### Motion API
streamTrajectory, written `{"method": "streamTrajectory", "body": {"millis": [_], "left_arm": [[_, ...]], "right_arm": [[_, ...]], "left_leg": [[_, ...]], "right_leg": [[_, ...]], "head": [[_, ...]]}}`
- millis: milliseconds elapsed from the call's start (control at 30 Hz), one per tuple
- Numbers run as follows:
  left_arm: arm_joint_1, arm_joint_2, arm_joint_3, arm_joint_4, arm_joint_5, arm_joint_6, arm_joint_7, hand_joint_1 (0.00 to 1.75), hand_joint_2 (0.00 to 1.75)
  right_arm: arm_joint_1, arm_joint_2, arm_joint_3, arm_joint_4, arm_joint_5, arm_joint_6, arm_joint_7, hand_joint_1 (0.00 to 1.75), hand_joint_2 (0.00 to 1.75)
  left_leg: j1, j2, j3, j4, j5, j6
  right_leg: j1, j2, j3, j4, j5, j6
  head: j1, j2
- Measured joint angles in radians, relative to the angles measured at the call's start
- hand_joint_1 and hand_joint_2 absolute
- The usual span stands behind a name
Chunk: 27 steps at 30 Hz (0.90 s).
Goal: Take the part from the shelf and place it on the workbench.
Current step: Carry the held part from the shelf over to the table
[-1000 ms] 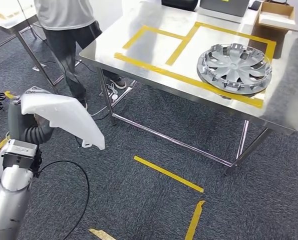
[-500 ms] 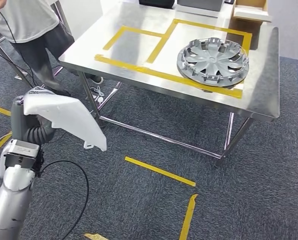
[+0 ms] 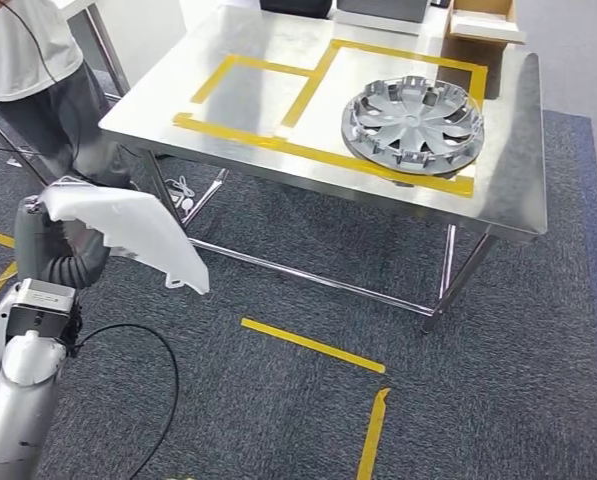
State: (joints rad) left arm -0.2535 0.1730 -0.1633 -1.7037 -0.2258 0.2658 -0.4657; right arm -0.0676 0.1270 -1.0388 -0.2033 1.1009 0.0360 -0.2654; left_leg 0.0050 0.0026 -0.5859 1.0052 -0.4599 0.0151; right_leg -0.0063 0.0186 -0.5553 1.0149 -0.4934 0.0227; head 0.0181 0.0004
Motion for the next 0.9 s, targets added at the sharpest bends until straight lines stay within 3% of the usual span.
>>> {"method": "streamTrajectory", "body": {"millis": [67, 167, 200, 233, 300, 333, 367, 400, 533, 600, 700, 733, 767, 833, 900], "left_arm": [[-0.001, 0.0, 0.0, 0.0, 0.0, 0.001, 0.0, 1.75, 1.75], [0.001, 0.0, 0.0, 0.0, -0.001, 0.001, 0.0, 1.75, 1.75], [0.002, 0.0, 0.0, 0.0, -0.001, 0.001, 0.0, 1.75, 1.75], [0.003, -0.001, 0.0, 0.0, -0.001, 0.001, 0.0, 1.75, 1.75], [0.005, -0.001, 0.0, 0.0, -0.001, 0.002, 0.0, 1.75, 1.75], [0.005, -0.001, 0.0, 0.0, -0.001, 0.002, 0.0, 1.75, 1.75], [0.004, -0.001, 0.0, 0.0, -0.002, 0.002, 0.0, 1.75, 1.75], [0.003, -0.001, 0.0, 0.0, -0.002, 0.003, 0.0, 1.75, 1.75], [0.004, -0.001, 0.0, 0.0, -0.009, 0.004, -0.001, 1.75, 1.75], [0.003, 0.0, 0.001, 0.0, -0.01, 0.004, -0.001, 1.75, 1.75], [0.007, 0.0, 0.001, 0.0, -0.01, 0.004, 0.0, 1.75, 1.75], [0.008, 0.0, 0.001, 0.0, -0.01, 0.004, 0.0, 1.75, 1.75], [0.009, 0.0, 0.001, 0.0, -0.01, 0.004, 0.0, 1.75, 1.75], [0.009, 0.0, 0.001, 0.0, -0.01, 0.005, 0.0, 1.75, 1.75], [0.009, 0.0, 0.002, 0.0, -0.011, 0.008, 0.0, 1.75, 1.75]], "right_arm": [[-0.002, 0.0, 0.0, 0.0, 0.0, -0.002, 0.0, 0.0, 1.75], [-0.002, 0.0, 0.0, 0.0, 0.0, -0.002, 0.0, 0.0, 1.75], [0.0, 0.0, 0.0, 0.0, 0.0, -0.002, 0.0, 0.0, 1.75], [0.001, 0.0, 0.0, 0.0, 0.0, -0.002, 0.0, 0.0, 1.75], [0.002, 0.0, 0.0, 0.0, 0.0, -0.002, 0.0, 0.0, 1.75], [0.002, 0.0, 0.0, 0.0, 0.0, -0.002, 0.0, 0.0, 1.75], [0.0, 0.0, 0.0, 0.0, 0.0, -0.002, -0.001, 0.0, 1.75], [0.0, 0.0, 0.0, 0.0, 0.0, -0.002, -0.001, 0.0, 1.75], [0.003, 0.0, 0.0, 0.0, 0.0, -0.002, -0.002, 0.0, 1.75], [0.001, 0.0, 0.0, 0.0, 0.0, -0.002, -0.003, 0.0, 1.75], [0.0, 0.0, 0.0, 0.0, 0.0, -0.002, -0.003, 0.0, 1.75], [0.001, 0.0, 0.0, 0.0, 0.0, -0.002, -0.003, 0.0, 1.75], [0.001, 0.0, 0.0, 0.0, 0.0, -0.002, -0.003, 0.0, 1.75], [0.001, 0.0, 0.0, 0.0, 0.0, -0.002, -0.004, 0.0, 1.75], [0.001, 0.0, 0.0, 0.0, 0.001, -0.002, -0.005, 0.0, 1.75]], "left_leg": [[0.004, 0.001, 0.011, -0.004, -0.002, 0.009], [0.003, 0.003, 0.015, -0.004, -0.009, 0.016], [0.003, 0.003, 0.018, -0.004, -0.013, 0.017], [0.003, 0.002, 0.022, -0.004, -0.017, 0.016], [0.004, 0.002, 0.039, -0.004, -0.029, 0.011], [0.004, 0.002, 0.048, -0.004, -0.035, 0.007], [0.003, 0.003, 0.054, -0.004, -0.041, 0.002], [0.003, 0.004, 0.056, -0.005, -0.046, -0.004], [0.004, 0.005, 0.059, 0.028, -0.052, -0.026], [0.005, 0.004, 0.014, 0.118, -0.077, -0.032], [0.006, 0.003, -0.093, 0.28, -0.147, -0.038], [0.005, 0.003, -0.109, 0.285, -0.144, -0.038], [0.005, 0.003, -0.109, 0.256, -0.118, -0.035], [0.002, 0.003, -0.075, 0.127, -0.02, -0.025], [-0.004, 0.002, -0.049, 0.035, 0.023, -0.015]], "right_leg": [[0.0, -0.006, -0.027, 0.052, -0.028, 0.008], [-0.002, -0.01, -0.136, 0.233, -0.104, 0.018], [-0.003, -0.01, -0.164, 0.269, -0.109, 0.02], [-0.004, -0.01, -0.174, 0.268, -0.094, 0.021], [-0.005, -0.013, -0.136, 0.154, -0.011, 0.019], [-0.004, -0.017, -0.109, 0.087, 0.021, 0.015], [-0.002, -0.02, -0.086, 0.033, 0.035, 0.01], [0.001, -0.022, -0.071, 0.006, 0.036, 0.003], [0.001, -0.019, -0.04, -0.01, 0.031, -0.025], [-0.002, -0.017, -0.022, -0.014, 0.025, -0.034], [0.001, -0.014, -0.004, -0.013, 0.009, -0.041], [0.002, -0.012, 0.004, -0.013, 0.002, -0.042], [0.003, -0.01, 0.013, -0.013, -0.004, -0.042], [0.005, -0.007, 0.03, -0.013, -0.019, -0.039], [0.006, -0.005, 0.036, -0.012, -0.031, -0.031]], "head": [[0.004, 0.0], [0.008, 0.0], [0.007, 0.0], [0.008, 0.0], [0.008, 0.0], [0.008, 0.0], [0.007, 0.0], [0.006, 0.0], [0.001, 0.0], [-0.003, 0.0], [-0.006, 0.0], [-0.006, 0.0], [-0.006, 0.0], [-0.006, 0.0], [-0.006, 0.0]]}}
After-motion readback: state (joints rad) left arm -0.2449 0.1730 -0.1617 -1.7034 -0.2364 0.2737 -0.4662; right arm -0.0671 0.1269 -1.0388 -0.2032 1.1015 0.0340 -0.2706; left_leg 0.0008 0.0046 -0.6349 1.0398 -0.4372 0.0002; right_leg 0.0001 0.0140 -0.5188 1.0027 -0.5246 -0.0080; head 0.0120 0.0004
